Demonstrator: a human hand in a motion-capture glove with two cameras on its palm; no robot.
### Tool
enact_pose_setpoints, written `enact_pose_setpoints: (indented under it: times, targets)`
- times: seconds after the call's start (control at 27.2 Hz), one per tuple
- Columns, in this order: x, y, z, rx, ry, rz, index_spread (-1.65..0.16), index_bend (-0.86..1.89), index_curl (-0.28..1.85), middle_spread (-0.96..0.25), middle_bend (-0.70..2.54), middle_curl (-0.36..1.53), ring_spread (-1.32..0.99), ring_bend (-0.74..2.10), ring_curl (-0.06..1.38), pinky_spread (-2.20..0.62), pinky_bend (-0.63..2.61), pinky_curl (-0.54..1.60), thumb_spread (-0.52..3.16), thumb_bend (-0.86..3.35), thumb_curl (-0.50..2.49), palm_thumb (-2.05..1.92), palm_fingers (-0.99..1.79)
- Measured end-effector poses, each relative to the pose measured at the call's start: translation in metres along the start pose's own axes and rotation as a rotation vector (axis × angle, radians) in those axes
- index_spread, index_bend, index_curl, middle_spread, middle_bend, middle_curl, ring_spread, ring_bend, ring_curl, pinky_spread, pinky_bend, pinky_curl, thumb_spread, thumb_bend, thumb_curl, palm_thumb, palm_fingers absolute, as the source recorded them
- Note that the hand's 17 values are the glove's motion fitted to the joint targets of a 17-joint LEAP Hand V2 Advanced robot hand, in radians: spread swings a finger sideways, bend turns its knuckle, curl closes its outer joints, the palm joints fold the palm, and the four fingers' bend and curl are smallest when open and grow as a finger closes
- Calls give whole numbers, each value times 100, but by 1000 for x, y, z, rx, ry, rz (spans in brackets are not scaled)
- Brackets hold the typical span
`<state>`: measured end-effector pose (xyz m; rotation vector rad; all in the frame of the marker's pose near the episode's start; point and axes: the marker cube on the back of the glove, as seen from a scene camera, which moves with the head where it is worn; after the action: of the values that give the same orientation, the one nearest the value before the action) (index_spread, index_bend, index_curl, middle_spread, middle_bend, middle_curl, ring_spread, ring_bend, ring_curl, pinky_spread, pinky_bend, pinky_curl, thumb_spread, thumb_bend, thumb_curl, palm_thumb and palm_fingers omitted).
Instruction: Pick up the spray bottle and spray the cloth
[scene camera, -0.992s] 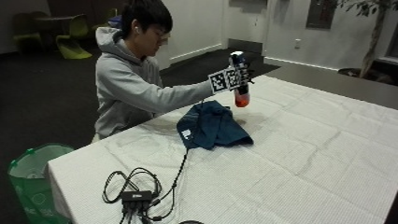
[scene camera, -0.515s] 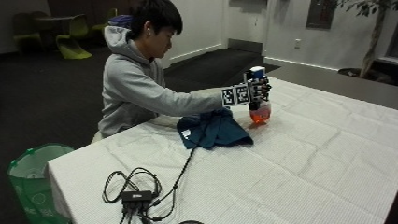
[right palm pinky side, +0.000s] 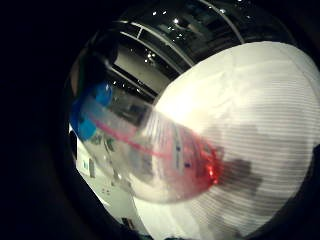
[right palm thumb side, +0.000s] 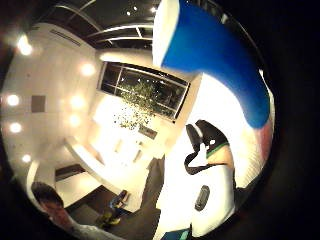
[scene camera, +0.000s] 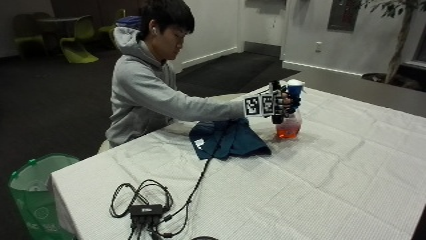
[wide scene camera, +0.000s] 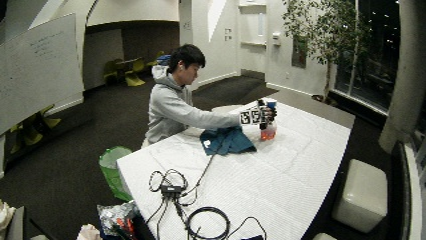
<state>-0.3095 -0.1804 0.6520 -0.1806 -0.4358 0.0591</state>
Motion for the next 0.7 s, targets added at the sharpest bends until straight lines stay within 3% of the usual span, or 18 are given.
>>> enact_pose_setpoints:
  times: [0.11, 0.7]
  targets:
    - [-3, 10, -18, -31, 15, -7, -24, 4, 40, -7, 30, 44, -12, 46, 46, -6, 45, 47, 75, -7, 57, 88, 32]
    - [-30, 112, -153, -82, 154, -210, -26, 11, 27, -2, 22, 39, -10, 49, 38, 8, 45, 38, 87, -3, 47, 81, 40]
